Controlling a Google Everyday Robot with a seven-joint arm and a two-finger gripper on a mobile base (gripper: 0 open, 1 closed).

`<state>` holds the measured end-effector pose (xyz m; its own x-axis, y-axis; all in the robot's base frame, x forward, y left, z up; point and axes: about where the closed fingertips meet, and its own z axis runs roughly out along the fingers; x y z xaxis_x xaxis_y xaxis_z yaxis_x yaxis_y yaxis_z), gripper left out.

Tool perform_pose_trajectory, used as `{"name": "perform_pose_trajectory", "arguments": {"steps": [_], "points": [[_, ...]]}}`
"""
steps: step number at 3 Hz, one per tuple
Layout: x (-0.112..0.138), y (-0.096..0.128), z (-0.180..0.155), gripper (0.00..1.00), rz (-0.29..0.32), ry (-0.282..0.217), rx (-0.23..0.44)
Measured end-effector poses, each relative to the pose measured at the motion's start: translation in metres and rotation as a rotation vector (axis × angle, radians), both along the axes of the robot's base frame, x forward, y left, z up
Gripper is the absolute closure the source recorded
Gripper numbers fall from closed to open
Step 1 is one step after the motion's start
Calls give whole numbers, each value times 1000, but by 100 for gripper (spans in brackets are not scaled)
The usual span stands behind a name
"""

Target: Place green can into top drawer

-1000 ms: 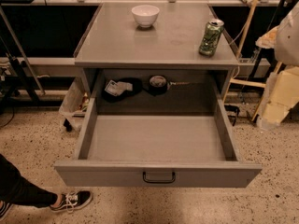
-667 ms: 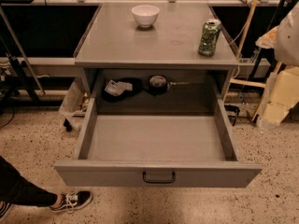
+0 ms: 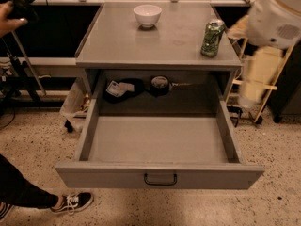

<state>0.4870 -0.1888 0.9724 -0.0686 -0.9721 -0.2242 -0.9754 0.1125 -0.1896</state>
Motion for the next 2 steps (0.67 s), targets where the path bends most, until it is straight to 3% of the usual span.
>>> {"name": "perform_pose_trajectory", "arguments": {"steps": [1, 2], "points": [[71, 49, -22, 0, 145, 71, 68], [126, 78, -43, 0, 222, 101, 192]]}}
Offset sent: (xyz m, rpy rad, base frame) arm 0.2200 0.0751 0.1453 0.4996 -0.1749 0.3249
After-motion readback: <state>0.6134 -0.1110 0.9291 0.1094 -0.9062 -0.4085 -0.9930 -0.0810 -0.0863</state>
